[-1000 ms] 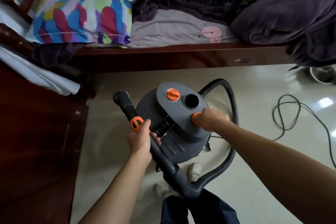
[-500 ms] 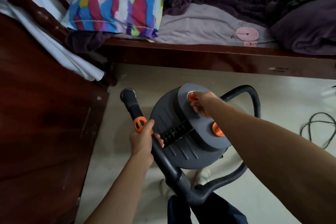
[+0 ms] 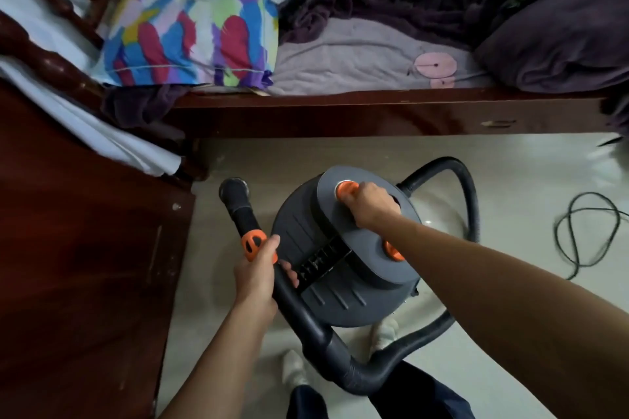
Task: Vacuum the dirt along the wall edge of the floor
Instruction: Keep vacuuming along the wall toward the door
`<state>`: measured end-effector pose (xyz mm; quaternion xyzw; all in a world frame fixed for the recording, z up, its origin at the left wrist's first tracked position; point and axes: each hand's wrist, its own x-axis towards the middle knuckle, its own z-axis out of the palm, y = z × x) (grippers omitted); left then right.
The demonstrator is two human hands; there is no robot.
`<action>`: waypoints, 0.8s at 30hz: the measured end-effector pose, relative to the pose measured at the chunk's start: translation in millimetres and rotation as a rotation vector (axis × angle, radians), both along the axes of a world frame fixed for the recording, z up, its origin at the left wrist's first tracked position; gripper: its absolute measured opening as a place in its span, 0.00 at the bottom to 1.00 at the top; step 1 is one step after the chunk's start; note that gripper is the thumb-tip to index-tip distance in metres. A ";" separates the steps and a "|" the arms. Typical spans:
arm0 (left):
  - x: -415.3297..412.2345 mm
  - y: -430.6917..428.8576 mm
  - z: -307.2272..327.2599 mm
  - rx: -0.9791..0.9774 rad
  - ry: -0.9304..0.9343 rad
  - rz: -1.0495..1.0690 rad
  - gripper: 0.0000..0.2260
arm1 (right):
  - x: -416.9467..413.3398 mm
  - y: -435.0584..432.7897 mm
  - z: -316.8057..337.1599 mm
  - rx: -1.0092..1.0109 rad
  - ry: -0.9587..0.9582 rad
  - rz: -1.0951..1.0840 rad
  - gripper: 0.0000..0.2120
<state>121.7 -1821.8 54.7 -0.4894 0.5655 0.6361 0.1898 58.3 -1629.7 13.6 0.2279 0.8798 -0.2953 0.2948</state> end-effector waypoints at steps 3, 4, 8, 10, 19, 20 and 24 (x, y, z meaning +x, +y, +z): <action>-9.2 -8.2 4.6 0.024 -0.021 -0.017 0.11 | 47.0 1.8 -0.3 -0.033 0.167 -0.008 0.13; -13.4 -12.4 5.7 0.039 -0.031 -0.025 0.11 | 66.8 1.3 1.1 -0.023 0.209 -0.010 0.14; -34.5 -33.0 7.4 0.115 -0.060 -0.074 0.12 | 148.6 -13.2 3.2 -0.058 0.207 -0.062 0.28; -47.2 -42.8 9.7 0.164 -0.072 -0.124 0.13 | 182.2 -32.0 0.3 -0.101 0.153 -0.111 0.42; -110.2 -109.6 30.4 0.349 -0.074 -0.248 0.15 | 254.9 -161.6 -11.7 -0.261 0.075 -0.370 0.40; -115.8 -113.1 31.6 0.356 -0.067 -0.261 0.15 | 252.2 -176.8 -12.3 -0.276 0.116 -0.392 0.40; -131.6 -115.1 42.2 0.336 0.005 -0.375 0.17 | 240.3 -223.1 -11.7 -0.275 0.224 -0.536 0.32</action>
